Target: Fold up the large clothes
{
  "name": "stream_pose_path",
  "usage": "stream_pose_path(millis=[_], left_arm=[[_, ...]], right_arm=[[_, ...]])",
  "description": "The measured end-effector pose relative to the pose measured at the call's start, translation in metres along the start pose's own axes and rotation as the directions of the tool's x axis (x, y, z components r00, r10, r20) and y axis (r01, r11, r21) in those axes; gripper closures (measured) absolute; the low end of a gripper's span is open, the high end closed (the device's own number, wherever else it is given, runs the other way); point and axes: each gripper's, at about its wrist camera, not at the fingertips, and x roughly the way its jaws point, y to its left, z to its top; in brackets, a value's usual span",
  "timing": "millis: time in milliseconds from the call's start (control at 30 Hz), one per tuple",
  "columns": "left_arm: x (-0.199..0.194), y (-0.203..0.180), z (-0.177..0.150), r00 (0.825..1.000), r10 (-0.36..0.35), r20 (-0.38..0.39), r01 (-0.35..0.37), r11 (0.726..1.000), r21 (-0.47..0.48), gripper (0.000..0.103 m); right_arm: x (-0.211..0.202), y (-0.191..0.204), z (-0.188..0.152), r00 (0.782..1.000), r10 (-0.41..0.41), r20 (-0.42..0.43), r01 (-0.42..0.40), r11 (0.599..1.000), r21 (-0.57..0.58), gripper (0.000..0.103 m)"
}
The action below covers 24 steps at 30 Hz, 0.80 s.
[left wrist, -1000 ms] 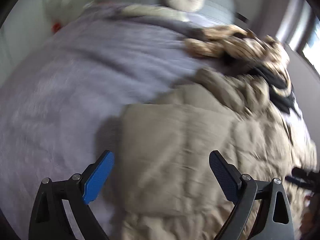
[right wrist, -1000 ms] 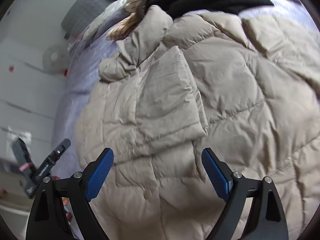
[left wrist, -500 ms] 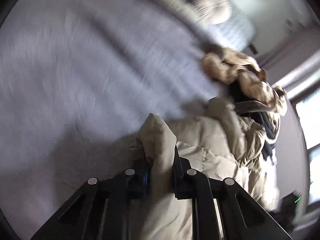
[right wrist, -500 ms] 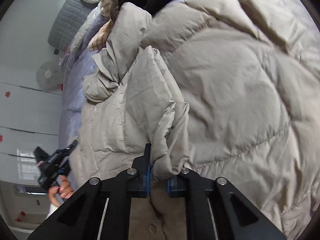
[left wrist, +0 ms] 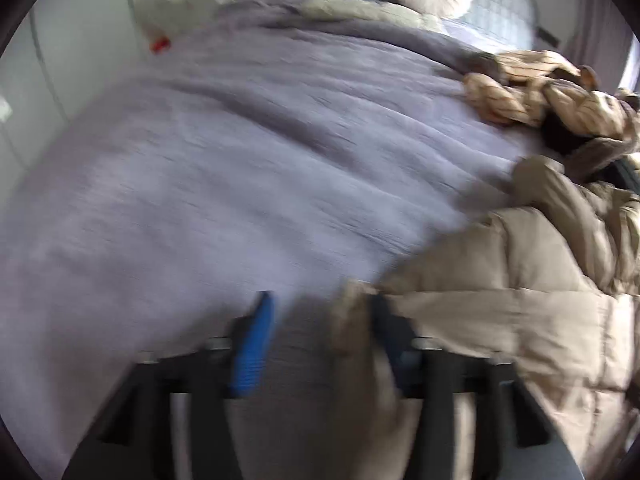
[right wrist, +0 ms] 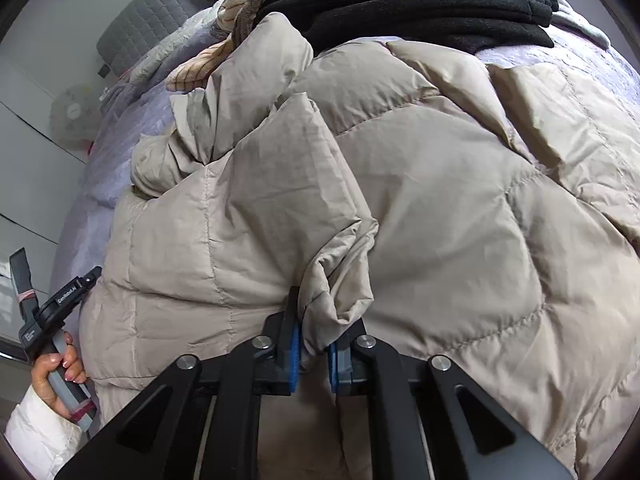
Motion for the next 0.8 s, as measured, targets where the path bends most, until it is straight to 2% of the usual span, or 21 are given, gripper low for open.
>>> stream_pose_path(millis=[33,67,100,167,200,300,400,467,500,533,567,600,633,700,800], left_arm=[[-0.005,0.005,0.002,1.000,-0.001,0.007,0.002,1.000,-0.003,0.042],[-0.015,0.014,0.005,1.000,-0.013,0.010,0.013,1.000,-0.011,0.042],[-0.022,0.022,0.005,1.000,-0.018,0.009,0.019,1.000,-0.018,0.042],[-0.043,0.035,0.001,0.998,-0.056,0.005,0.056,0.998,-0.038,0.042],[-0.053,0.038,-0.004,0.997,-0.083,0.000,0.082,0.996,-0.044,0.042],[-0.075,0.033,-0.027,0.986,-0.163,-0.028,0.162,0.986,-0.031,0.042],[-0.078,0.009,-0.056,0.975,-0.211,-0.075,0.214,0.976,0.033,0.042],[-0.061,-0.010,-0.073,0.980,-0.167,-0.109,0.176,0.981,0.080,0.042],[-0.051,-0.014,-0.079,0.983,-0.138,-0.119,0.149,0.985,0.087,0.042],[-0.041,-0.015,-0.086,0.983,-0.128,-0.130,0.139,0.987,0.077,0.042],[-0.032,-0.012,-0.089,0.980,-0.142,-0.139,0.150,0.988,0.048,0.034],[-0.027,-0.007,-0.091,0.979,-0.149,-0.139,0.152,0.988,0.013,0.029],[-0.023,-0.002,-0.092,0.979,-0.150,-0.137,0.149,0.989,-0.018,0.019],[-0.016,0.008,-0.090,0.972,-0.180,-0.151,0.169,0.982,-0.080,0.018],[-0.018,0.005,-0.085,0.977,-0.150,-0.153,0.145,0.988,-0.045,0.018]], right_arm=[[-0.005,-0.004,0.002,1.000,-0.007,-0.008,0.007,1.000,0.013,0.074],[-0.013,-0.007,0.003,1.000,-0.027,-0.002,0.027,0.999,0.018,0.066],[-0.023,-0.009,0.004,0.997,-0.069,0.023,0.069,0.997,0.019,0.053],[-0.057,-0.015,-0.002,0.987,-0.130,0.095,0.130,0.991,0.011,0.051],[-0.068,-0.016,-0.004,0.983,-0.130,0.133,0.131,0.991,0.005,0.052],[-0.086,-0.013,-0.012,0.985,-0.071,0.157,0.078,0.996,-0.040,0.084],[-0.073,0.005,-0.014,0.991,-0.032,0.132,0.049,0.990,-0.131,0.087],[-0.059,0.009,-0.014,0.993,-0.041,0.114,0.060,0.985,-0.161,0.087],[-0.048,0.007,-0.014,0.992,-0.072,0.099,0.087,0.983,-0.164,0.087],[-0.036,-0.001,-0.015,0.990,-0.119,0.071,0.128,0.980,-0.152,0.087],[-0.029,-0.009,-0.019,0.989,-0.138,0.047,0.143,0.981,-0.130,0.088],[-0.022,-0.022,-0.020,0.994,-0.110,0.029,0.112,0.990,-0.081,0.089],[-0.021,-0.033,-0.021,0.996,-0.079,0.031,0.080,0.996,-0.035,0.092],[-0.024,-0.045,-0.022,0.997,-0.064,0.032,0.064,0.998,0.003,0.096],[-0.034,-0.055,-0.024,0.995,-0.091,0.040,0.091,0.996,0.002,0.098]])
